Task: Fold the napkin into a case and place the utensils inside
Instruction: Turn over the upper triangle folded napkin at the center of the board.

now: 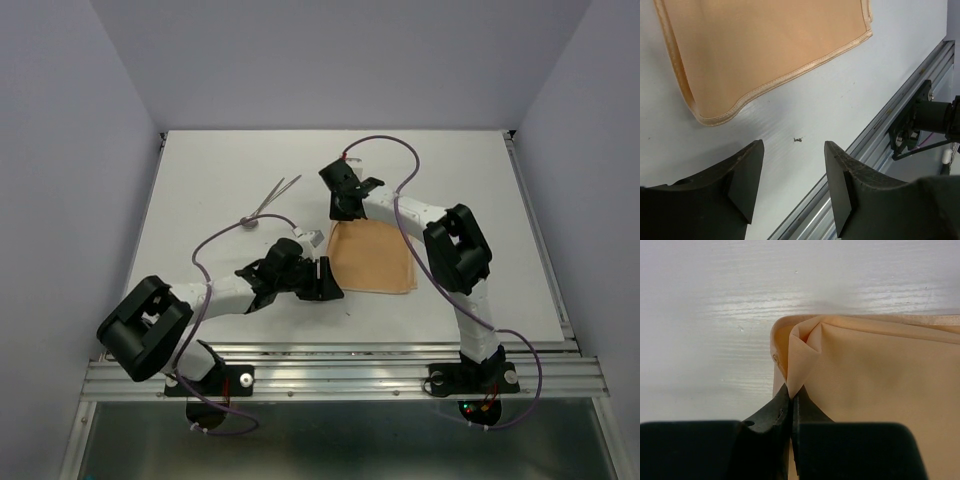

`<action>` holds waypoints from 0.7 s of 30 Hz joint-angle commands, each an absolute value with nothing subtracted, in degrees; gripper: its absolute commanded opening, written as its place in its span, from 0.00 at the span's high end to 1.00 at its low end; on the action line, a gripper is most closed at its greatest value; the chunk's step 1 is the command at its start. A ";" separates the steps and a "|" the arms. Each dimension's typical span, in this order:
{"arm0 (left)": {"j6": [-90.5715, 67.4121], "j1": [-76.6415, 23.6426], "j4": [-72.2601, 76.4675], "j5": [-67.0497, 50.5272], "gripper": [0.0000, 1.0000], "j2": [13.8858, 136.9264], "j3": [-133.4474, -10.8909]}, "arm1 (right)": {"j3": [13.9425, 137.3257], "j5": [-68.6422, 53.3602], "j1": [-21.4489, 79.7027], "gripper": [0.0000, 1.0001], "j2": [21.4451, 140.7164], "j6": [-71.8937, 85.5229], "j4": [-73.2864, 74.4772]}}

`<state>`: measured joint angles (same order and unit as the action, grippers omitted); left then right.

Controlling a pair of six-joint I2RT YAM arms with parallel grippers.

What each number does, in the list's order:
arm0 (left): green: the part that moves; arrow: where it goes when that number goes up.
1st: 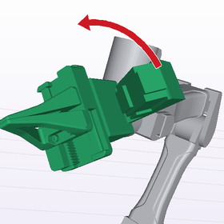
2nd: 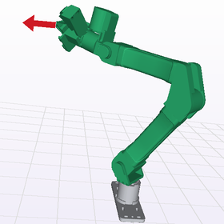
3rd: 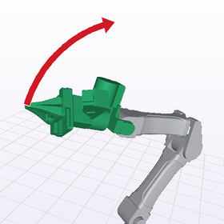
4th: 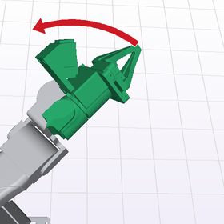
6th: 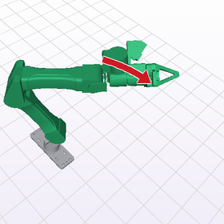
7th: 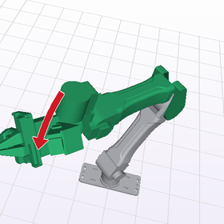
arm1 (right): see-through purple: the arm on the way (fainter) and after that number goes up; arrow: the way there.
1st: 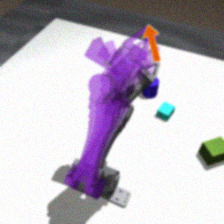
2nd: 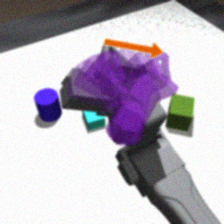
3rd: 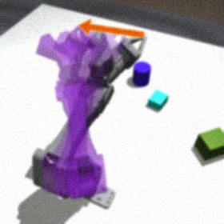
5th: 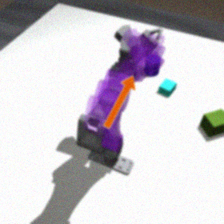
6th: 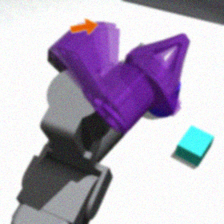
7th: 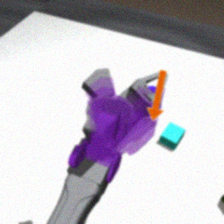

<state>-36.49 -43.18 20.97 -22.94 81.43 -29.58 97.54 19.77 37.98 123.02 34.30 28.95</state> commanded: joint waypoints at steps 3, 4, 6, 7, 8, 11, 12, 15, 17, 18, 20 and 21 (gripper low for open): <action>-36.21 -43.33 14.86 -18.38 0.37 72.69 -29.35 | 97.73 21.10 39.02 0.95 121.64 34.37 25.84; -36.30 -43.24 13.90 -16.89 0.37 70.68 -29.44 | 97.91 20.92 39.02 0.89 121.90 34.37 25.93; -37.08 -42.98 11.52 -15.56 0.37 67.70 -29.44 | 98.78 20.57 39.55 0.62 122.60 34.37 25.93; -37.35 -42.63 10.47 -14.69 0.37 66.81 -29.27 | 99.14 20.48 40.07 0.54 122.96 34.37 25.93; -37.61 -42.45 9.94 -14.24 0.37 65.84 -29.27 | 99.49 20.30 40.08 0.48 123.13 34.37 25.93; -38.41 -41.66 8.18 -12.40 0.37 62.85 -29.09 | 101.16 19.69 40.69 0.39 123.57 34.19 25.93; -38.50 -41.49 8.00 -11.96 0.37 62.32 -29.00 | 101.51 18.99 41.30 0.38 123.66 34.19 25.67; -38.76 -40.78 7.21 -10.81 0.37 60.91 -29.00 | 102.57 17.40 41.84 0.38 123.75 33.93 24.35; -39.28 -40.26 6.94 -10.11 0.37 60.56 -29.09 | 102.48 14.16 41.84 0.38 123.58 33.75 22.77; -39.55 -39.99 7.03 -9.67 0.37 60.21 -29.00 | 102.31 11.98 41.84 0.39 123.40 33.75 22.24; -40.08 -39.38 7.12 -8.88 0.38 59.68 -29.09 | 101.69 11.08 41.84 0.39 122.70 33.92 21.27; -40.77 -38.50 7.21 -8.53 0.38 59.42 -29.35 | 101.43 11.34 41.84 0.40 122.26 34.10 21.36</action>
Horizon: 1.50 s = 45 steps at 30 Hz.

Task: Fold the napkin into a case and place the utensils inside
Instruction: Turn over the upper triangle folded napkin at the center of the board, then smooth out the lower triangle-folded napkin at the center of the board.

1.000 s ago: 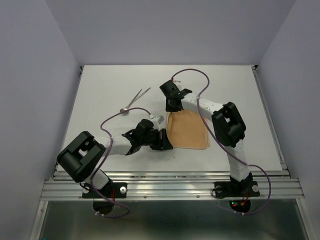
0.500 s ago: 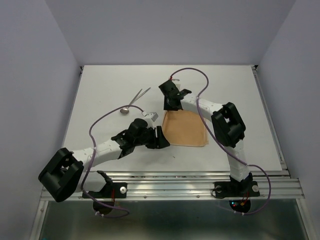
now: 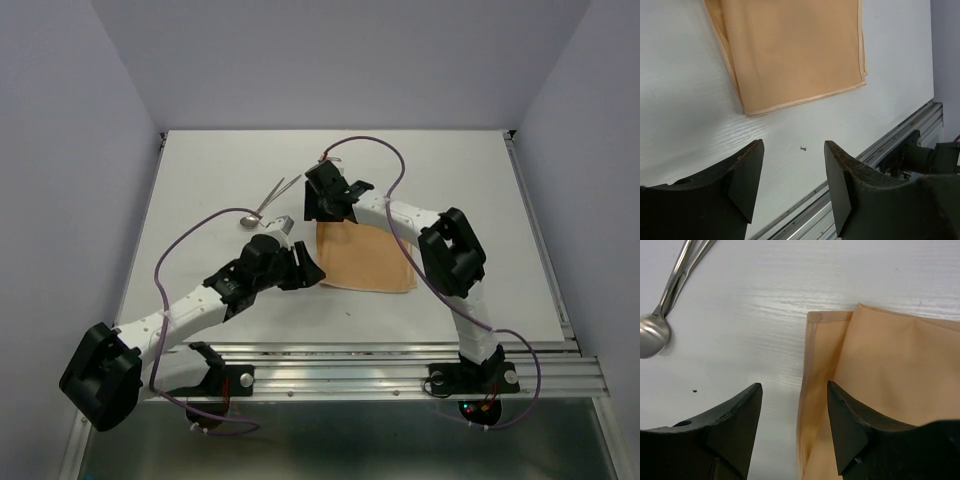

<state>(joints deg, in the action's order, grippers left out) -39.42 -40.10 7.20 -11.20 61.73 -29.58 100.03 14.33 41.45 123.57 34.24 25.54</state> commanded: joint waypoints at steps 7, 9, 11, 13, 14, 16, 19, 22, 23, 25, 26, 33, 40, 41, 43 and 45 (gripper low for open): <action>-41.49 -32.80 10.19 -9.57 0.53 61.50 -33.48 | 96.69 13.62 37.80 0.44 116.99 34.36 21.27; -41.22 -31.73 11.51 -10.63 0.61 64.06 -36.19 | 95.63 13.45 35.52 0.44 116.46 34.54 21.36; -41.22 -30.77 12.74 -11.77 0.75 68.63 -38.40 | 93.96 12.48 34.11 0.45 115.76 35.06 21.27; -41.04 -30.24 13.71 -12.65 0.82 73.79 -42.07 | 93.52 12.04 33.57 0.46 115.75 34.98 21.36; -40.78 -29.36 13.80 -13.87 0.90 75.83 -43.49 | 93.60 11.87 33.05 0.46 115.93 34.63 21.36; -40.52 -28.57 14.59 -16.25 0.98 81.26 -47.79 | 93.95 11.26 33.05 0.47 116.37 34.37 21.44; -40.25 -26.90 15.38 -18.89 1.00 88.64 -53.23 | 94.92 10.29 33.05 0.48 117.77 34.28 21.36; -39.99 -25.23 15.21 -20.65 1.00 95.35 -58.26 | 96.24 8.53 33.05 0.48 119.35 34.28 21.71; -39.82 -24.88 15.03 -20.65 1.00 96.67 -59.23 | 96.41 8.09 33.05 0.48 119.62 34.36 21.71; -39.38 -23.91 14.77 -20.40 1.00 100.00 -62.04 | 96.85 7.39 33.05 0.48 120.15 34.37 21.71; -39.20 -23.56 13.98 -20.30 1.00 100.98 -62.92 | 97.03 7.03 33.05 0.49 120.41 34.37 21.71; -38.06 -22.59 12.57 -20.74 1.00 108.98 -69.08 | 98.26 5.27 33.05 0.50 122.52 34.63 21.71; -38.50 -22.59 12.83 -19.52 1.00 113.55 -70.05 | 99.75 4.75 34.28 0.50 124.45 34.72 21.97; -38.41 -22.59 12.75 -19.42 1.00 113.73 -70.05 | 100.02 4.75 34.28 0.50 124.71 34.72 22.06; -38.32 -22.41 12.48 -19.16 1.00 114.34 -70.05 | 100.81 5.18 34.80 0.51 125.68 34.72 22.41; -38.32 -22.24 12.31 -19.25 1.00 114.70 -69.96 | 101.25 5.54 34.80 0.53 126.30 34.72 22.85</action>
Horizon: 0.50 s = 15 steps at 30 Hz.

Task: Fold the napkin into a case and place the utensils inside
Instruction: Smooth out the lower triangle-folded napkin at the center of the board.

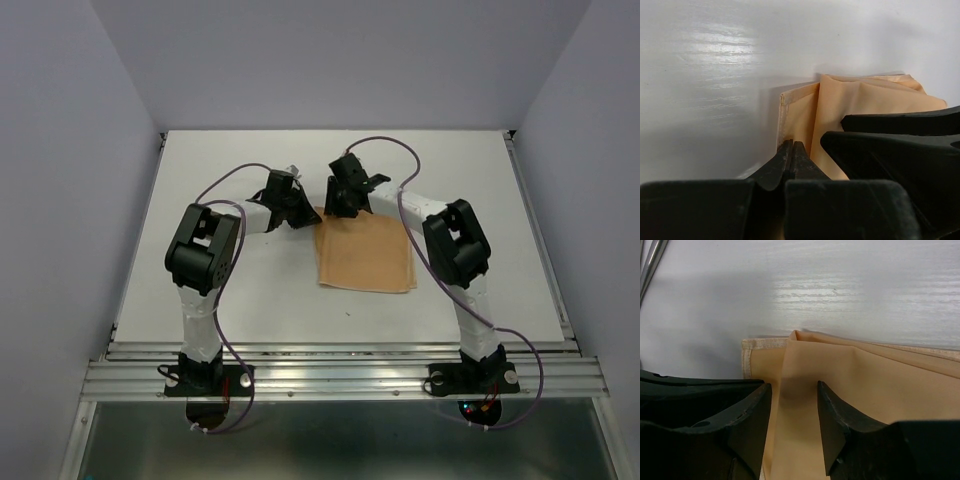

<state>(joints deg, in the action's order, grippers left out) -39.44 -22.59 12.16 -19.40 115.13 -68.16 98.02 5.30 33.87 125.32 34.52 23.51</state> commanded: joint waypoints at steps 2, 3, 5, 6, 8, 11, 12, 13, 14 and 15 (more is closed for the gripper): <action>-38.32 -22.32 12.48 -19.42 1.00 114.87 -69.79 | 101.07 6.32 34.80 0.55 126.65 34.89 22.85; -38.41 -22.24 12.57 -19.51 1.00 114.79 -69.61 | 100.90 6.59 34.80 0.56 126.82 34.89 22.85; -38.41 -22.32 12.92 -19.86 1.00 114.87 -69.35 | 100.90 7.20 34.80 0.60 126.91 34.89 22.94; -38.41 -22.32 12.92 -19.95 1.00 114.79 -69.26 | 100.81 7.38 34.80 0.62 127.09 34.89 23.11; -38.41 -22.32 13.27 -20.04 1.00 114.61 -68.82 | 100.72 7.82 34.80 0.70 127.09 34.89 23.20; -38.32 -22.24 13.53 -20.39 1.00 114.61 -68.64 | 100.37 8.35 35.33 0.83 126.65 34.98 23.20; -38.32 -22.24 13.54 -20.48 1.00 114.61 -68.56 | 100.20 8.35 35.33 0.86 126.48 34.89 23.12; -38.32 -22.24 13.54 -20.57 1.00 114.78 -68.55 | 100.20 8.35 35.33 0.92 126.21 34.89 23.03; -38.32 -22.24 13.54 -20.74 1.00 114.79 -68.64 | 100.02 8.44 35.33 0.94 126.04 34.89 22.94; -38.32 -22.24 13.54 -21.00 1.00 114.52 -68.64 | 99.93 8.52 35.33 0.99 125.51 34.72 22.85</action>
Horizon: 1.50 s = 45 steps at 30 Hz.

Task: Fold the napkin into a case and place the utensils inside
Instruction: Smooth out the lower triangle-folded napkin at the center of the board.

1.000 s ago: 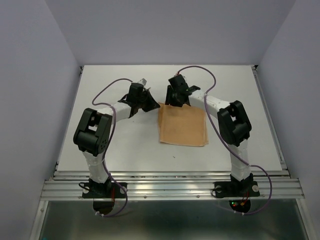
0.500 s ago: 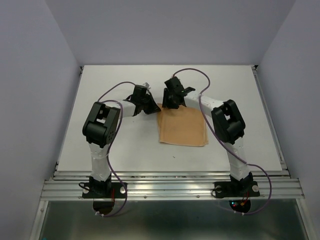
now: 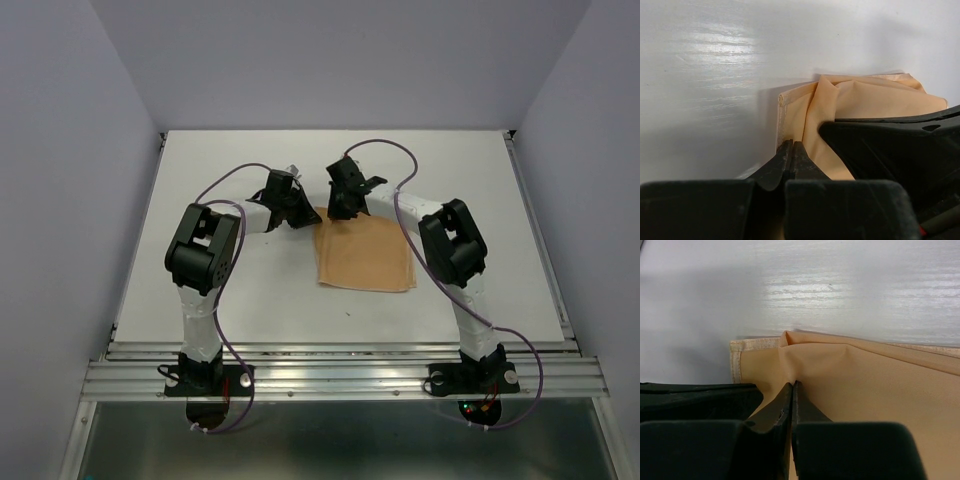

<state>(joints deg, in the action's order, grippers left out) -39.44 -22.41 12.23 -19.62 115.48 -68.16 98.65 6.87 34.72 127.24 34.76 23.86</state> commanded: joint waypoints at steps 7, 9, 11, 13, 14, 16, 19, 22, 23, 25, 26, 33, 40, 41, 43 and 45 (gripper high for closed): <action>-38.06 -21.54 12.57 -21.36 1.00 110.13 -67.41 | 97.91 9.05 35.33 0.99 123.67 34.37 21.89; -37.97 -21.18 12.31 -21.44 1.00 109.86 -67.32 | 97.65 8.79 35.85 0.99 123.58 34.37 21.71; -37.88 -20.92 11.96 -21.27 1.00 110.04 -67.50 | 97.56 8.88 35.86 0.99 123.40 34.37 21.71; -37.97 -20.74 11.95 -21.18 1.00 110.30 -67.41 | 97.56 8.88 35.86 0.99 123.31 34.37 21.62; -37.97 -20.57 11.95 -21.01 1.00 110.30 -67.41 | 97.38 8.79 35.86 0.99 123.22 34.45 21.62; -37.97 -20.39 12.04 -20.66 1.00 110.22 -67.24 | 97.12 8.79 35.86 0.99 122.96 34.45 21.45; -37.71 -20.21 11.51 -19.95 1.00 110.74 -67.94 | 96.86 8.79 35.86 0.99 122.70 34.45 21.36; -37.62 -20.21 11.25 -20.21 1.00 112.67 -68.99 | 96.86 8.61 35.86 0.99 122.61 34.45 21.36; -37.62 -20.21 11.16 -20.21 1.00 113.11 -69.17 | 96.94 8.44 35.86 0.99 122.61 34.45 21.36; -37.62 -20.21 10.55 -19.78 1.00 114.34 -70.13 | 97.03 8.26 35.86 0.99 122.61 34.45 21.36; -37.53 -20.21 9.59 -19.51 1.00 114.87 -70.40 | 97.12 8.35 36.38 0.99 122.61 34.45 21.36; -37.35 -20.21 8.44 -19.42 1.00 117.16 -71.45 | 98.61 8.17 37.52 0.99 122.78 34.45 21.62; -36.91 -20.21 6.50 -17.58 1.00 117.86 -71.98 | 99.49 8.79 38.67 0.99 122.52 34.54 21.88; -36.83 -20.21 6.33 -17.32 1.00 117.86 -71.90 | 99.49 8.79 38.67 0.99 122.43 34.54 21.88; -36.74 -20.21 6.24 -17.14 1.00 118.12 -71.90 | 99.58 8.96 39.28 0.99 122.26 34.54 21.80; -36.74 -20.21 6.15 -17.23 1.00 118.21 -71.89 | 99.67 8.96 39.29 0.99 122.17 34.63 21.80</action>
<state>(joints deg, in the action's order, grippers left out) -38.50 -20.49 8.88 -19.46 116.92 -70.54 97.45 8.03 38.26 125.91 34.72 23.31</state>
